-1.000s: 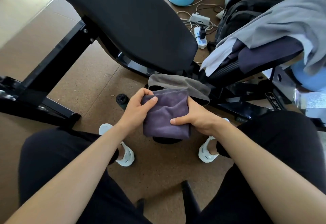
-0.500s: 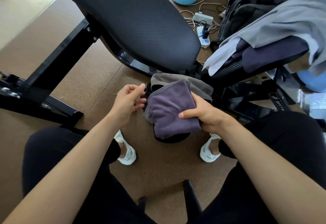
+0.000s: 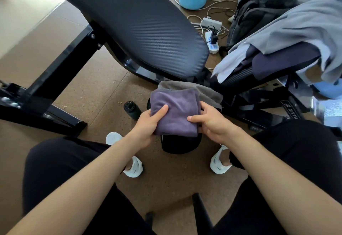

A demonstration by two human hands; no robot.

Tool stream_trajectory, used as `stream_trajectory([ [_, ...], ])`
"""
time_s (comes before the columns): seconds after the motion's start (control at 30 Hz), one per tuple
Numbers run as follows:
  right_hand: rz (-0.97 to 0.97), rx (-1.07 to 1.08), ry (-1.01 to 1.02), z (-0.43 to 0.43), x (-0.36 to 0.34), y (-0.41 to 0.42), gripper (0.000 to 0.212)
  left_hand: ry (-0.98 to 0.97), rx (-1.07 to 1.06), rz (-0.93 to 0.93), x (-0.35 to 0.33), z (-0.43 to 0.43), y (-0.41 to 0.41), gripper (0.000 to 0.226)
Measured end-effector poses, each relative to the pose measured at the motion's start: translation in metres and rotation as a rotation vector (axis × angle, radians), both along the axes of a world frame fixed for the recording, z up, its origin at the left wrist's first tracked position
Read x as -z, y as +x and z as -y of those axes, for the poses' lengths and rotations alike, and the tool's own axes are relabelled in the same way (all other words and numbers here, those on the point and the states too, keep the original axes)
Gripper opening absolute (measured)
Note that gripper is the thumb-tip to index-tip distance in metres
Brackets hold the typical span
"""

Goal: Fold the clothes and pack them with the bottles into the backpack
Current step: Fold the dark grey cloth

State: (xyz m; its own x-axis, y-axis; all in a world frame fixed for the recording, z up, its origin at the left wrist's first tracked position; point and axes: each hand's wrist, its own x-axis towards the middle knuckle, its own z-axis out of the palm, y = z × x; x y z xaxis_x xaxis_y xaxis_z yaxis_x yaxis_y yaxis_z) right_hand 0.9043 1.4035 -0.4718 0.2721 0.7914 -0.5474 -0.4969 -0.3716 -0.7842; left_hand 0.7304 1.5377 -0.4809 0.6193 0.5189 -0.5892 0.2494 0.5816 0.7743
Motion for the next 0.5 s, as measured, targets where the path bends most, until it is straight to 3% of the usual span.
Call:
stream_trajectory([
  [0.1, 0.165, 0.022, -0.129, 0.0, 0.0, -0.003, 0.07, 0.246, 0.06, -0.009, -0.001, -0.001, -0.001, 0.032],
  [0.2, 0.635, 0.044, -0.138, 0.001, -0.005, -0.001, 0.076, 0.544, 0.278, -0.043, 0.0, -0.006, -0.004, 0.023],
  [0.37, 1.025, -0.095, 0.149, 0.0, -0.009, -0.003, 0.033, 0.921, 0.535, -0.147, 0.006, 0.001, -0.006, 0.023],
  [0.5, 1.065, -0.143, 0.117, 0.0, -0.005, -0.007, 0.016, 1.112, 0.612, -0.211, 0.006, 0.003, -0.006, 0.025],
])
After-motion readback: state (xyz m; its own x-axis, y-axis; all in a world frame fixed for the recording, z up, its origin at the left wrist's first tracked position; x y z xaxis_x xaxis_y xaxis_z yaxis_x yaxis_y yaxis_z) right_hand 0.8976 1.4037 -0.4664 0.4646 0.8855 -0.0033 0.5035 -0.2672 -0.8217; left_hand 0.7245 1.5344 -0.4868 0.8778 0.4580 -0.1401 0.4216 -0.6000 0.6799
